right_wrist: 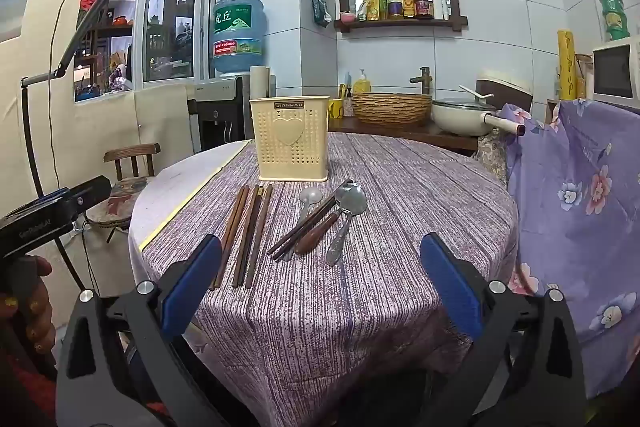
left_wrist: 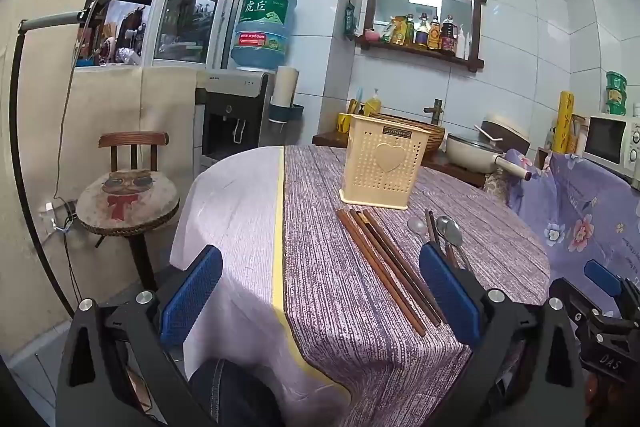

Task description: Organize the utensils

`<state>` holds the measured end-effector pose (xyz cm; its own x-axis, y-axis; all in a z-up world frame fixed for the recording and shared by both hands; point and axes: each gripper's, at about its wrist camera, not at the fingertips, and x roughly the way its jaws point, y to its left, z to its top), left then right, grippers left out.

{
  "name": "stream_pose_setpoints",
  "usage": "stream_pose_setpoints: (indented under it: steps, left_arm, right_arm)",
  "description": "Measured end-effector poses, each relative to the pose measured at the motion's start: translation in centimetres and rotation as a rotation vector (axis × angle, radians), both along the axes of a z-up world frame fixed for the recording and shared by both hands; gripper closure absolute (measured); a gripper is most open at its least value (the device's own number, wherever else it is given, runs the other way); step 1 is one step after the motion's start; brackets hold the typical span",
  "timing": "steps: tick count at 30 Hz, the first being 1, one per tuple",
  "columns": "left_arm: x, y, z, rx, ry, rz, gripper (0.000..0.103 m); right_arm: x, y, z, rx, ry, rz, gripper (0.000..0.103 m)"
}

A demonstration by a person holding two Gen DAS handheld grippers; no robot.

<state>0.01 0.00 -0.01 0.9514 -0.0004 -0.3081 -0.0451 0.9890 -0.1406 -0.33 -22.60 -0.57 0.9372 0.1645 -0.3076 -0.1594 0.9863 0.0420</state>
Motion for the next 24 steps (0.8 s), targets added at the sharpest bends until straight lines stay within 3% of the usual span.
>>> stream_pose_setpoints:
  steps: [24]
  left_arm:
    - [-0.08,-0.48,0.40,0.018,-0.005,0.007,0.005]
  right_arm:
    - [0.02,0.33,-0.29,-0.002,0.001,0.004,0.005]
